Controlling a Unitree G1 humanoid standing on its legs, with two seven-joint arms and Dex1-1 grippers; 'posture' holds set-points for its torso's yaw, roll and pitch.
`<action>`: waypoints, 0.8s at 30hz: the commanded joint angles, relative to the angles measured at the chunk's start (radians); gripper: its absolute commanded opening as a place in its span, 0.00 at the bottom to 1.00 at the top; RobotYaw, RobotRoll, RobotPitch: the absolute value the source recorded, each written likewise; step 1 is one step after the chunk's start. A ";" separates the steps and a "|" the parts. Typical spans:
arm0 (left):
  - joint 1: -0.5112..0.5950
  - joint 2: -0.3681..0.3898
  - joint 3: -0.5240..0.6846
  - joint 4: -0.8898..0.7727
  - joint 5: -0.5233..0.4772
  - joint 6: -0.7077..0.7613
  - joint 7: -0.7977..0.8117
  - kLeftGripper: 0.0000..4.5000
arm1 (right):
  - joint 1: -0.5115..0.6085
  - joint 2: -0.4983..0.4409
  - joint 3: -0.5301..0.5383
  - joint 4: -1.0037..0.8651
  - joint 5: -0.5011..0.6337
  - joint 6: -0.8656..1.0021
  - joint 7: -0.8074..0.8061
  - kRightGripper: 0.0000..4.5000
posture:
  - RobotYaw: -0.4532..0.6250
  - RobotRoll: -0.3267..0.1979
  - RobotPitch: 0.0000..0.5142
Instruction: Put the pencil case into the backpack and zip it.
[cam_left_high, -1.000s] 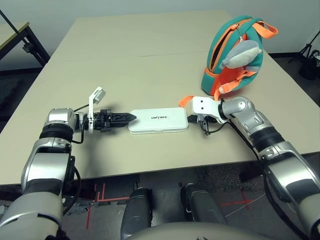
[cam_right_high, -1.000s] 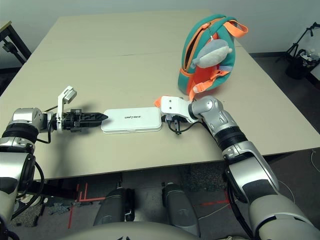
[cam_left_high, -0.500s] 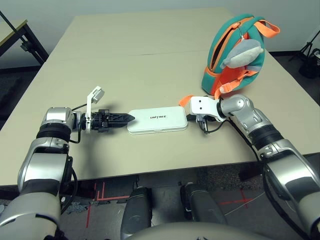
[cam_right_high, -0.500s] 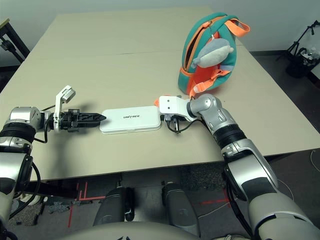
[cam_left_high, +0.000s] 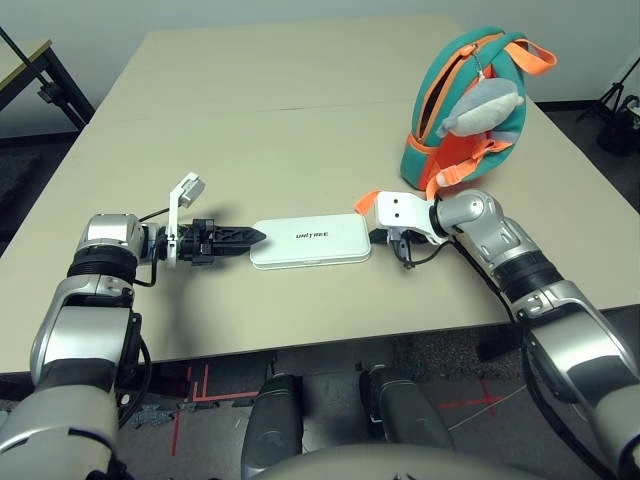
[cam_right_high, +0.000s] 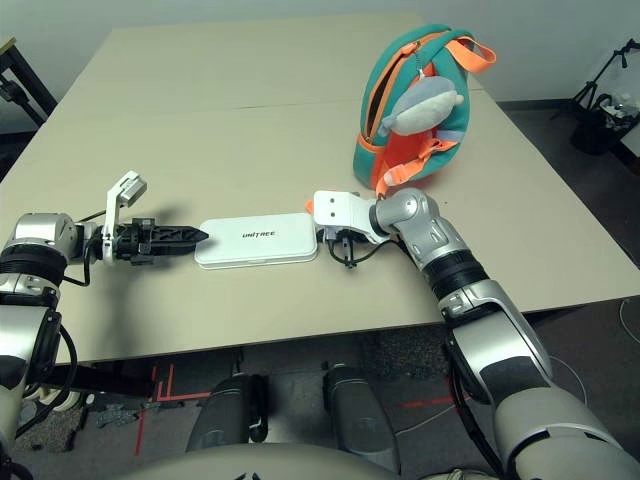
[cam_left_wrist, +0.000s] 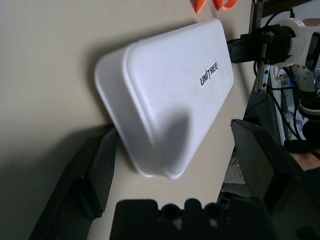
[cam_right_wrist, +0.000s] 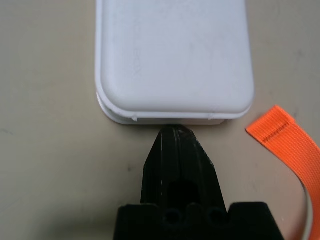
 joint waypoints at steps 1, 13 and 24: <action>0.020 -0.018 -0.017 0.002 0.020 0.006 0.019 1.00 | 0.018 0.032 0.033 -0.050 0.026 0.007 0.020 0.01 | 0.33 0.62 0.21; 0.019 -0.020 -0.002 0.002 0.014 0.004 0.021 0.86 | 0.021 -0.003 0.022 -0.043 0.030 0.003 0.011 0.00 | 0.34 0.62 0.21; 0.022 -0.026 0.021 -0.001 -0.001 -0.014 0.036 0.33 | 0.084 -0.127 -0.061 -0.058 0.095 0.056 -0.024 0.00 | 0.33 0.62 0.20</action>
